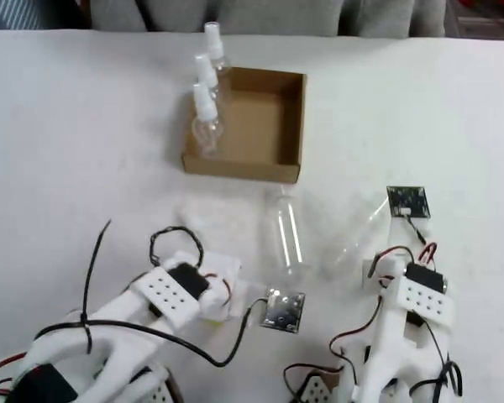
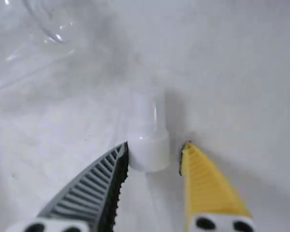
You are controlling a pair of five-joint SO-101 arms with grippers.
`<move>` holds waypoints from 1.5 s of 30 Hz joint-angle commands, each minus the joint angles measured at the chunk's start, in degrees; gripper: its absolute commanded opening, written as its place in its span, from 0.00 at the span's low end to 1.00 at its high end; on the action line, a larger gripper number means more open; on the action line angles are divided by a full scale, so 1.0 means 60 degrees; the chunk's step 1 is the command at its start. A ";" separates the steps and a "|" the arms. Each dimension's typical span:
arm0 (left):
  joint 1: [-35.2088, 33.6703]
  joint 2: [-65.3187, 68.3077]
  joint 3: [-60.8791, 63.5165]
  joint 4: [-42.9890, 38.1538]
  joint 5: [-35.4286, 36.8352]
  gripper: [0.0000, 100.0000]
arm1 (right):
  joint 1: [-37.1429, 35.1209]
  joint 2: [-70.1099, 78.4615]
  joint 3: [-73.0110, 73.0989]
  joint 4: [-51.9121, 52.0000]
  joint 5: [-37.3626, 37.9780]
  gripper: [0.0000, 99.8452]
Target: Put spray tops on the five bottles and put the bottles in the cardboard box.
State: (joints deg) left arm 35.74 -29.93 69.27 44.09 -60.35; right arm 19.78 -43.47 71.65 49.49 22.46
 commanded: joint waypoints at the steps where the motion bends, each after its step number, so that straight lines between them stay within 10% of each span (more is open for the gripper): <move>1: -0.0066 0.0051 -0.0352 -0.0190 -0.0015 0.05 | -0.0110 -0.0183 -0.0059 -0.0125 0.0117 0.02; 10: 0.0315 0.0051 -0.0396 0.0366 0.0029 0.02 | -0.0110 -0.0183 0.0161 -0.0549 0.0117 0.02; 19: 0.0212 -0.1194 -0.1275 0.2168 0.3385 0.02 | -0.0066 -0.0183 0.0190 -0.0564 0.0117 0.02; 34: -0.5487 -0.6645 0.0029 0.1363 1.0549 0.02 | -0.0081 -0.0183 0.0352 -0.0520 0.0205 0.02; 45: -0.6308 -0.2044 -0.1817 0.1143 1.1399 0.02 | -0.0110 -0.0183 0.0381 -0.0520 0.0484 0.02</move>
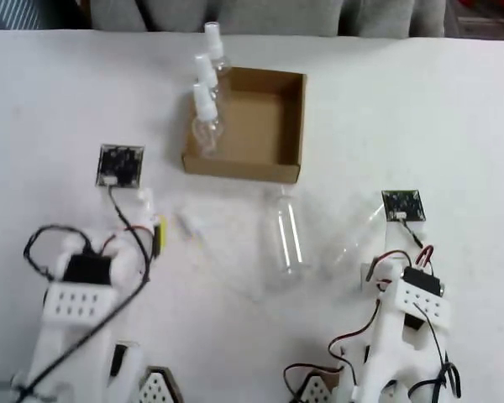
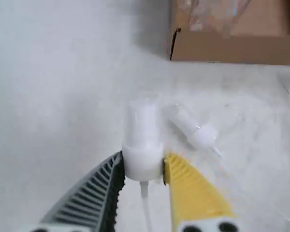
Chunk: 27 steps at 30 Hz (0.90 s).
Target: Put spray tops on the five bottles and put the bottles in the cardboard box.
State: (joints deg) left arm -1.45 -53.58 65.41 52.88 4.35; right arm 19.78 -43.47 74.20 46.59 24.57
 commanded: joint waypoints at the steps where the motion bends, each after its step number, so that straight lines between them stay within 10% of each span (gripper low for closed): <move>1: -0.0110 0.2381 -0.1363 -0.0425 0.0894 0.02 | -0.0110 -0.0183 -0.0044 -0.0037 0.0132 0.02; 12: -0.0110 0.5853 -0.1758 -0.3223 0.3209 0.04 | -0.0110 -0.0183 -0.0044 -0.0037 0.0132 0.02; 18: -0.0037 0.6645 -0.2667 -0.2037 0.3795 0.23 | -0.0110 -0.0183 -0.0044 -0.0037 0.0132 0.02; 27: -0.0198 0.6703 -0.3546 -0.0176 0.3516 0.24 | -0.0110 -0.0183 -0.0044 -0.0051 0.0132 0.02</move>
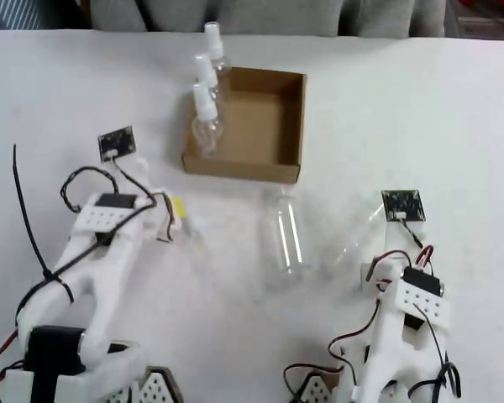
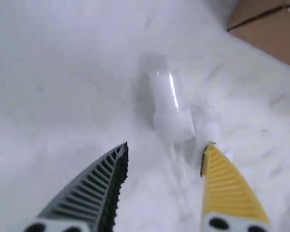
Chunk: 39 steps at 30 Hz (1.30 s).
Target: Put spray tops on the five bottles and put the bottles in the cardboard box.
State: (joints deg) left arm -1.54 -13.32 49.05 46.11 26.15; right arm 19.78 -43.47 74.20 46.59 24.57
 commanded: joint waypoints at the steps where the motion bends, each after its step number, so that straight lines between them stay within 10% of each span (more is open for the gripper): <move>1: -0.0271 -0.0066 -0.0864 0.1055 -0.0366 0.24 | -0.0110 -0.0183 -0.0044 -0.0051 0.0132 0.02; 21: -0.3846 -0.1150 0.0645 0.0278 -0.3150 0.24 | -0.0286 -0.0183 -0.2242 0.1853 -0.0527 0.02; 29: -0.4315 0.1253 -0.0952 0.0410 -0.3502 0.24 | -0.3114 -0.0168 -0.5773 0.4593 -0.1949 0.02; 39: -0.4315 0.2322 -0.2037 0.1158 -0.3516 0.24 | -0.6000 0.0212 -0.6418 0.3905 -0.2242 0.02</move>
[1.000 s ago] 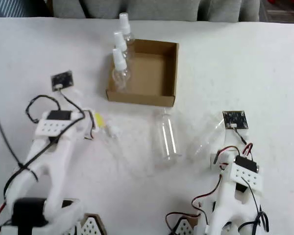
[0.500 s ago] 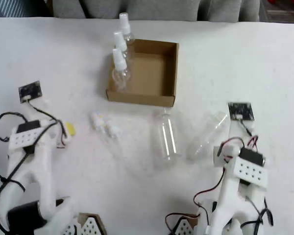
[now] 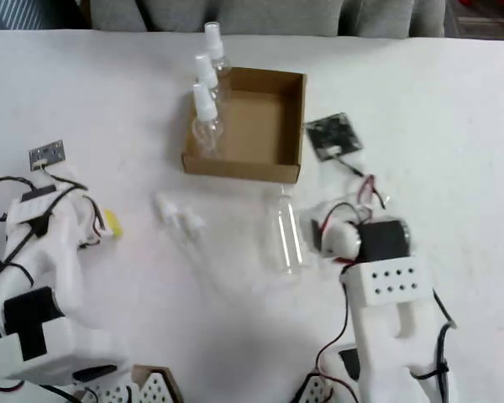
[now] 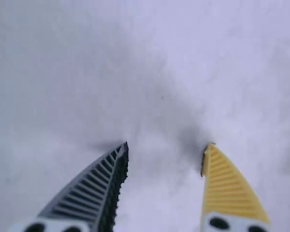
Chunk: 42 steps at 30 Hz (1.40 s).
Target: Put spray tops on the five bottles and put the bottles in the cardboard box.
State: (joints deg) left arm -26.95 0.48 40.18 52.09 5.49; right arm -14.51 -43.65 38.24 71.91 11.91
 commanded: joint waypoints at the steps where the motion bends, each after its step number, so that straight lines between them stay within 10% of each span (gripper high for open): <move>1: -0.0081 0.0022 -0.0571 0.0147 -0.0088 0.24 | -0.0315 0.0535 -0.0425 -0.0359 -0.0220 0.02; 13: -0.0022 0.0022 -0.0615 -0.0029 -0.0117 0.24 | -0.0256 0.4579 -0.0425 -0.2000 -0.1055 0.02; 42: -0.0183 0.0007 -0.0454 0.0220 -0.0733 0.24 | -0.0286 0.4681 -0.0176 -0.1941 -0.0996 0.02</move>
State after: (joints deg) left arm -27.65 0.75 39.21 52.18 1.54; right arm -15.65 -15.34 38.07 60.66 6.20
